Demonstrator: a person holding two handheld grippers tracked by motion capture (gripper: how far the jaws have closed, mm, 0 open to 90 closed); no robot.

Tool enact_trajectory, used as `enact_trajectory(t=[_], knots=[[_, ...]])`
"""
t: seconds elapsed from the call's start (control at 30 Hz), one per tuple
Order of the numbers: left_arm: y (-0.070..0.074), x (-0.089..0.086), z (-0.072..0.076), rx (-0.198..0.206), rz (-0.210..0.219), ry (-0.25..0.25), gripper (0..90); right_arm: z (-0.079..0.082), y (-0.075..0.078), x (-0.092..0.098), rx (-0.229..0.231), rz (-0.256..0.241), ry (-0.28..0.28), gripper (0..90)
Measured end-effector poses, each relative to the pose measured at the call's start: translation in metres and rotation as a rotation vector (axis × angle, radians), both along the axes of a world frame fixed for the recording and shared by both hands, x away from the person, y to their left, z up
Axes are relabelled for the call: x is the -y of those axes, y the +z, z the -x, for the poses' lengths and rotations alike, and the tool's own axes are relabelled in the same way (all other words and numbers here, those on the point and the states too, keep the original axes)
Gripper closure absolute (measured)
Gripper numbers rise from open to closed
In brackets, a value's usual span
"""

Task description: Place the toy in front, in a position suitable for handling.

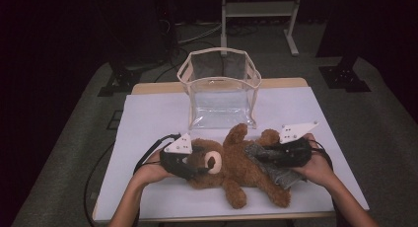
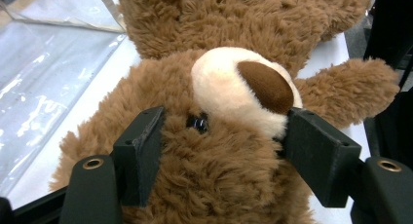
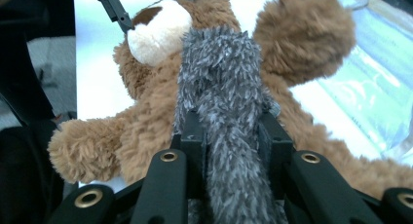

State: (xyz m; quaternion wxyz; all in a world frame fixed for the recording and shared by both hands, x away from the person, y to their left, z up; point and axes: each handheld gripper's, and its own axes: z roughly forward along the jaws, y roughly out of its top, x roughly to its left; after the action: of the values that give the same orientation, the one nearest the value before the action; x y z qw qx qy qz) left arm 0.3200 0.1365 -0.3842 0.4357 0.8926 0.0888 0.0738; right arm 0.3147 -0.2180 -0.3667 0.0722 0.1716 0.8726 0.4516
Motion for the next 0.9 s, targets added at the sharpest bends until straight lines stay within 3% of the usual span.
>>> enact_trajectory(t=[0.17,0.3,0.43,0.57,0.7,0.9], knots=[[-0.001,0.0,0.0,0.002,0.007,-0.001,31.8,0.0,0.01,-0.016,0.031,0.012,0.037,68.9],[0.003,-0.004,0.002,0.035,-0.012,-0.007,30.5,0.002,0.01,-0.026,0.049,0.025,0.069,68.8],[0.003,-0.011,0.003,0.049,-0.018,0.0,29.6,-0.001,0.005,-0.015,0.021,0.009,0.052,68.7],[0.001,-0.015,0.001,0.023,-0.011,0.025,29.7,-0.004,0.001,0.004,0.002,0.018,0.002,68.6],[-0.004,-0.014,-0.001,-0.008,0.017,0.01,31.4,-0.003,-0.001,0.019,-0.013,0.023,-0.031,68.7],[-0.008,-0.004,0.0,0.013,-0.021,0.021,30.6,0.008,0.019,-0.001,0.034,0.003,0.036,68.7]])
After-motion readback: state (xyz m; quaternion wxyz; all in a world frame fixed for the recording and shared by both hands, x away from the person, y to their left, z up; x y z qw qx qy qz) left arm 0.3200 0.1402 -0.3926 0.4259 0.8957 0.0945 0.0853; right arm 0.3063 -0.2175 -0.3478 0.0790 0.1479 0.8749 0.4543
